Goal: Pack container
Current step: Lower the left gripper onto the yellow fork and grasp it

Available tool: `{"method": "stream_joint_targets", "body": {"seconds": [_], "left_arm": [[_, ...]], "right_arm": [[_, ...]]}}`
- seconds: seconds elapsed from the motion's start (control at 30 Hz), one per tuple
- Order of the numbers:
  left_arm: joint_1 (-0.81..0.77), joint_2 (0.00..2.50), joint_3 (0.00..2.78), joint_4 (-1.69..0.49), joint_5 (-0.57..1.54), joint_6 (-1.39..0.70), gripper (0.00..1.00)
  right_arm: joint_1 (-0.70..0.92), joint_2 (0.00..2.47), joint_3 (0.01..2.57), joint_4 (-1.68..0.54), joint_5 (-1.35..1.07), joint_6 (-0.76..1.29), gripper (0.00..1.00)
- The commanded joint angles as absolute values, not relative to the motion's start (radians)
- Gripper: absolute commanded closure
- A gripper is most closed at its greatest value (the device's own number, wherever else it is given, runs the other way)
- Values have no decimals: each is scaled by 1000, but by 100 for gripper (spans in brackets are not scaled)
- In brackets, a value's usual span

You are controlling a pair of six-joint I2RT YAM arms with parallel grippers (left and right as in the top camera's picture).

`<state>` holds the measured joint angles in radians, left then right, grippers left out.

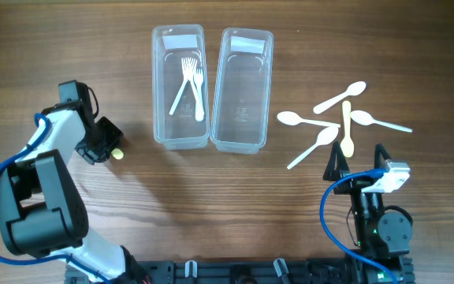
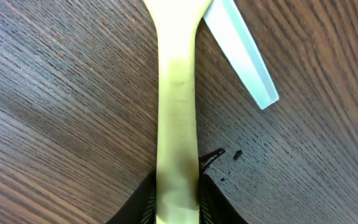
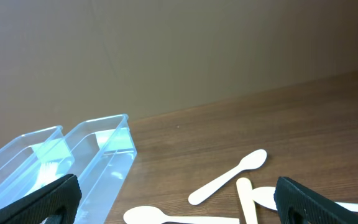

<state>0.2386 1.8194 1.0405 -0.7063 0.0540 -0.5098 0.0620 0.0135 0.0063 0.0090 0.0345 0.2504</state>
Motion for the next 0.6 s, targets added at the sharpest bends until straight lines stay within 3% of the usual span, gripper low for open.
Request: {"method": "stream_joint_targets", "body": {"seconds": [0.0, 0.3, 0.33, 0.37, 0.47, 0.57], "left_arm": [[240, 1828, 1034, -728, 123, -509, 85], [239, 1614, 1128, -745, 123, -509, 88], [239, 1617, 1128, -769, 123, -509, 76], [239, 1623, 1128, -786, 123, -510, 54], [240, 1658, 1126, -798, 111, -545, 46], [240, 1753, 1126, -797, 70, -653, 50]], "right_arm": [[64, 7, 5, 14, 51, 265, 0], [64, 7, 5, 14, 51, 265, 0], [64, 7, 5, 14, 51, 265, 0], [64, 7, 5, 14, 51, 265, 0], [64, 7, 5, 14, 51, 265, 0], [64, 7, 6, 14, 51, 265, 0]]}}
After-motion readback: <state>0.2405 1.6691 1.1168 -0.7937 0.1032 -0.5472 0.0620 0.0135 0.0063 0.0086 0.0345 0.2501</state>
